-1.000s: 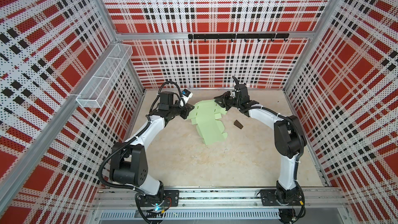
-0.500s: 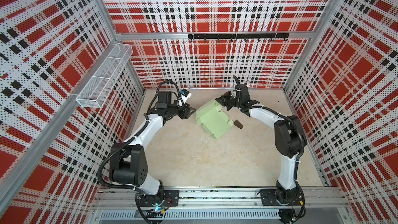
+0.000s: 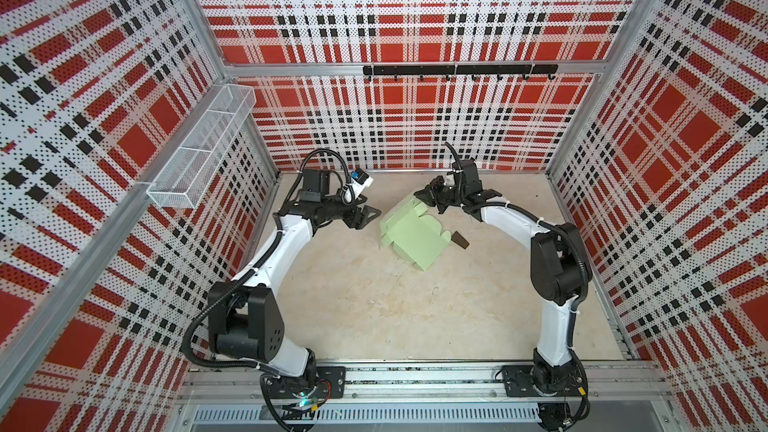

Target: Fold the paper box

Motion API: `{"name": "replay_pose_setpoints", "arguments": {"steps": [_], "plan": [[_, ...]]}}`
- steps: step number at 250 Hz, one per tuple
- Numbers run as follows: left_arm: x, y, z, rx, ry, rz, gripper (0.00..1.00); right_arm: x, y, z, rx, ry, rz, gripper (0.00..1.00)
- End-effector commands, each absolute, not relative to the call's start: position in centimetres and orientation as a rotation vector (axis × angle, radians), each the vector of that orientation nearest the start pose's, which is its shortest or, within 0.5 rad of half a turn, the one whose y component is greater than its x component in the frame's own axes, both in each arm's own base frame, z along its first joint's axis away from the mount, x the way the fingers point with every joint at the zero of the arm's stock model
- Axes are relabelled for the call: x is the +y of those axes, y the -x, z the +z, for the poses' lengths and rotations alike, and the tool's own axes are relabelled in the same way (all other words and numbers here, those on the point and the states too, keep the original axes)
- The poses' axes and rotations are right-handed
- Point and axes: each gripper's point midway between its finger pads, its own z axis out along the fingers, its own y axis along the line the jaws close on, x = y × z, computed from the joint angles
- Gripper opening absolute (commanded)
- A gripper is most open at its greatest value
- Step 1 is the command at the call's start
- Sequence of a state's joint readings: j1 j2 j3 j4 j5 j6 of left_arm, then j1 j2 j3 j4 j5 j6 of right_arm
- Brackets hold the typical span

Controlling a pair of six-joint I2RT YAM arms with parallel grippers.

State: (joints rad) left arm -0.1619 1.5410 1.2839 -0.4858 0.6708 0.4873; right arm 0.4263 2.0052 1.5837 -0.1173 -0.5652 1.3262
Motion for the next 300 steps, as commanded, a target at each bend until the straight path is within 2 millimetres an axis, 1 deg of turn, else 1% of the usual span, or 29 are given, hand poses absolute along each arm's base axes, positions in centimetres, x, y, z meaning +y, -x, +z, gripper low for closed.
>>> {"name": "replay_pose_setpoints", "arguments": {"steps": [1, 36, 69, 95, 113, 128, 146, 164, 193, 209, 226, 242, 260, 262, 264, 266, 300], "plan": [[-18.0, -39.0, 22.1, 1.945, -1.125, -0.541, 0.74, 32.7, -46.9, 22.7, 2.374, -0.536, 1.539, 0.00], [-18.7, -37.5, 21.1, 1.930, -1.220, -0.575, 0.74, 33.0, -45.9, 22.1, 2.417, -0.489, 1.538, 0.00], [-19.1, -36.4, 20.3, 1.905, -1.296, -0.605, 0.74, 34.0, -44.4, 20.8, 2.524, -0.358, 1.500, 0.00], [-19.2, -35.8, 20.3, 1.896, -1.326, -0.626, 0.74, 35.0, -43.2, 20.3, 2.567, -0.256, 1.531, 0.00], [-19.3, -35.1, 20.1, 1.877, -1.368, -0.639, 0.73, 35.2, -42.6, 19.7, 2.592, -0.210, 1.538, 0.00], [-19.3, -34.6, 19.4, 1.861, -1.410, -0.632, 0.72, 35.2, -42.2, 19.1, 2.611, -0.200, 1.536, 0.00], [-19.3, -34.3, 18.5, 1.855, -1.459, -0.601, 0.72, 35.6, -41.9, 19.2, 2.607, -0.175, 1.561, 0.00], [-19.5, -34.3, 17.9, 1.856, -1.496, -0.563, 0.72, 36.0, -41.5, 19.2, 2.613, -0.149, 1.572, 0.00], [-19.9, -34.6, 17.3, 1.855, -1.521, -0.530, 0.71, 36.5, -41.4, 18.5, 2.634, -0.143, 1.573, 0.00], [-20.3, -34.3, 17.2, 1.848, -1.535, -0.537, 0.70, 36.5, -41.4, 18.0, 2.647, -0.156, 1.566, 0.00], [-20.5, -34.0, 16.5, 1.852, -1.565, -0.518, 0.70, 36.5, -41.4, 17.7, 2.641, -0.174, 1.568, 0.00], [-20.3, -34.0, 15.7, 1.855, -1.595, -0.489, 0.70, 36.6, -41.6, 17.4, 2.634, -0.187, 1.570, 0.00], [-19.8, -34.4, 15.0, 1.872, -1.605, -0.440, 0.70, 36.8, -41.7, 16.9, 2.647, -0.201, 1.571, 0.00], [-19.8, -34.4, 15.0, 1.872, -1.607, -0.434, 0.70, 36.8, -41.7, 16.9, 2.647, -0.198, 1.572, 0.00], [-20.5, -34.0, 15.0, 1.856, -1.630, -0.440, 0.70, 36.8, -41.7, 16.9, 2.647, -0.197, 1.573, 0.00], [-20.7, -33.9, 15.0, 1.853, -1.638, -0.439, 0.70, 36.9, -41.7, 16.8, 2.647, -0.198, 1.574, 0.00], [-20.6, -33.5, 15.2, 1.844, -1.688, -0.412, 0.71, 36.7, -42.0, 16.3, 2.650, -0.208, 1.571, 0.00]]}}
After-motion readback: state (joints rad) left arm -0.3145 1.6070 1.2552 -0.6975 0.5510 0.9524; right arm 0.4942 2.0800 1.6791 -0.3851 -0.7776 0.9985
